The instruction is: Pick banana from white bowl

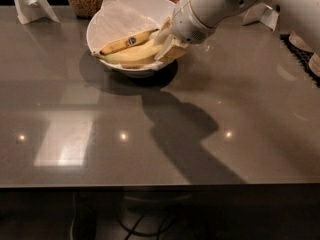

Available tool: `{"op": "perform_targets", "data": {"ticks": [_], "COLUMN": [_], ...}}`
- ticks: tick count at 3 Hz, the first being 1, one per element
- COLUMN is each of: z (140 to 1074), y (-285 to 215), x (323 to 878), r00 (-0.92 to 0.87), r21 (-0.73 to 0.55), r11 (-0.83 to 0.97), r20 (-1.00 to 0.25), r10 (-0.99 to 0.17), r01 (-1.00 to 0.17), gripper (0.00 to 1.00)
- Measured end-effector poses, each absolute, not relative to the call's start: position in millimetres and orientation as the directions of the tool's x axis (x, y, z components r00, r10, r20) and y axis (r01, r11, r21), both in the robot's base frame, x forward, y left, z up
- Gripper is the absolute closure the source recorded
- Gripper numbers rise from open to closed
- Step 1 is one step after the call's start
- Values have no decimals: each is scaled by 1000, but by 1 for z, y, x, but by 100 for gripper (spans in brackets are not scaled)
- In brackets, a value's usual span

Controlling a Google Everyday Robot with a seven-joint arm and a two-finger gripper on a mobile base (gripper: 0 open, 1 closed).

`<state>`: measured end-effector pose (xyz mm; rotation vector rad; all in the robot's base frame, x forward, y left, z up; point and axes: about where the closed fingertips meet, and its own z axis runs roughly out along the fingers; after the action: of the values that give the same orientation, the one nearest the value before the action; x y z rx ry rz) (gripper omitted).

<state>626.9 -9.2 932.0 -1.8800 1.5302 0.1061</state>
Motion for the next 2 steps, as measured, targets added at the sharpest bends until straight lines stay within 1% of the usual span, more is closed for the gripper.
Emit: {"op": "perform_targets", "data": {"ticks": [2], "z": [974], "y": [-31], "x": [618], "r00": [203], "r21": [-426], "r11": [76], "r20": [-570], "r10": [-796], "r01": [-901], "gripper": [100]}}
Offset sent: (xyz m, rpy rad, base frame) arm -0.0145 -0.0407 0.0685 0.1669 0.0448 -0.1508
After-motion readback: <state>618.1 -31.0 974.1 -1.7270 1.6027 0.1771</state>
